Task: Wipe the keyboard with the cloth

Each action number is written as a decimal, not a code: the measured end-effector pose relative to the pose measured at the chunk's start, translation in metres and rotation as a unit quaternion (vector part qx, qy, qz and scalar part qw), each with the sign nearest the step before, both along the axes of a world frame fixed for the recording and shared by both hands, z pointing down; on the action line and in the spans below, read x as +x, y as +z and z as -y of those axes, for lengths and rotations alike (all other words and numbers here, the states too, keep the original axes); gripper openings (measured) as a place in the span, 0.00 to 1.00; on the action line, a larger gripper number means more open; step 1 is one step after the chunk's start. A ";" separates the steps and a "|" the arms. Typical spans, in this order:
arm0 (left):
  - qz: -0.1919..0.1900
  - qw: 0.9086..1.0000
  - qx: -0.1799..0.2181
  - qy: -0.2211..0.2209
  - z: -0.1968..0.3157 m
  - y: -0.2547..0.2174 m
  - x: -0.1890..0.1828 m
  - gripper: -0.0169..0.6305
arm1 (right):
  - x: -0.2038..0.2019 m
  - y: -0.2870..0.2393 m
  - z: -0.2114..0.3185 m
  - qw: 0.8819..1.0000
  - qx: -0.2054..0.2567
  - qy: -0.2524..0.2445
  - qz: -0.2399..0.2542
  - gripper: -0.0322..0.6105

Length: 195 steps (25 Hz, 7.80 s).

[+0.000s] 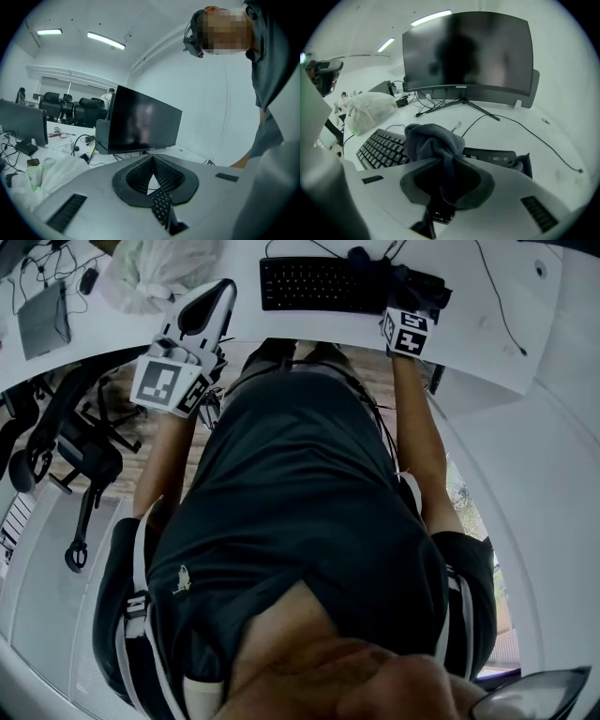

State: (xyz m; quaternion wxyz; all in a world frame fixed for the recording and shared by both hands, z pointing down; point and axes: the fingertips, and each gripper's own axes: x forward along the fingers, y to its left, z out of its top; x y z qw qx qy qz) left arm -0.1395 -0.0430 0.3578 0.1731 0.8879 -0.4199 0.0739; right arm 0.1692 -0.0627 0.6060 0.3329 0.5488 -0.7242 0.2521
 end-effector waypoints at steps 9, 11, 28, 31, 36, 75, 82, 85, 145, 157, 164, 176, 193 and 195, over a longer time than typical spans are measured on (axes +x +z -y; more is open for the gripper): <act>-0.001 1.000 0.002 0.005 -0.001 -0.001 0.013 0.03 | -0.053 0.000 -0.011 0.994 -0.015 -0.102 0.029 0.14; 0.000 1.000 -0.001 0.003 -0.001 0.001 0.012 0.03 | -0.026 0.000 -0.004 0.999 -0.009 -0.051 0.012 0.14; -0.004 1.000 -0.016 0.014 0.013 0.013 0.026 0.03 | -0.018 0.000 -0.005 0.997 -0.011 -0.070 -0.003 0.14; -0.006 1.000 -0.015 0.018 0.019 0.012 0.031 0.03 | -0.031 0.000 -0.006 0.994 -0.009 -0.105 0.011 0.14; -0.007 1.000 -0.015 0.019 0.028 0.014 0.031 0.03 | -0.013 -0.003 0.008 0.997 0.002 -0.082 0.012 0.14; -0.010 1.000 -0.020 0.018 0.011 0.022 0.015 0.03 | -0.024 0.000 0.007 0.995 -0.009 -0.097 -0.033 0.15; -0.005 0.999 -0.026 0.018 0.008 0.028 0.010 0.03 | -0.028 0.004 0.012 0.995 -0.008 -0.098 -0.008 0.25; -0.008 0.999 -0.027 0.024 0.010 0.029 0.016 0.03 | -0.028 0.006 0.013 0.994 -0.017 -0.108 -0.008 0.30; -0.006 0.997 -0.057 0.058 0.026 0.058 0.052 0.03 | -0.062 0.004 -0.040 0.987 -0.006 -0.158 -0.027 0.16; -0.010 0.994 -0.080 0.074 0.041 0.076 0.061 0.03 | -0.056 0.008 -0.011 0.989 0.001 -0.149 -0.022 0.16; -0.009 0.992 -0.090 0.089 0.041 0.080 0.065 0.03 | -0.056 0.008 -0.004 0.989 -0.006 -0.146 -0.026 0.16; -0.004 0.994 -0.083 0.077 0.013 0.075 0.042 0.03 | -0.026 0.005 -0.050 0.996 -0.009 -0.067 -0.054 0.16; 0.005 0.995 -0.077 0.059 0.003 0.075 0.026 0.03 | -0.005 0.003 -0.005 0.998 0.028 -0.016 -0.053 0.16; 0.003 0.995 -0.081 0.059 0.003 0.077 0.026 0.03 | -0.043 0.000 0.001 0.994 0.043 -0.072 -0.073 0.16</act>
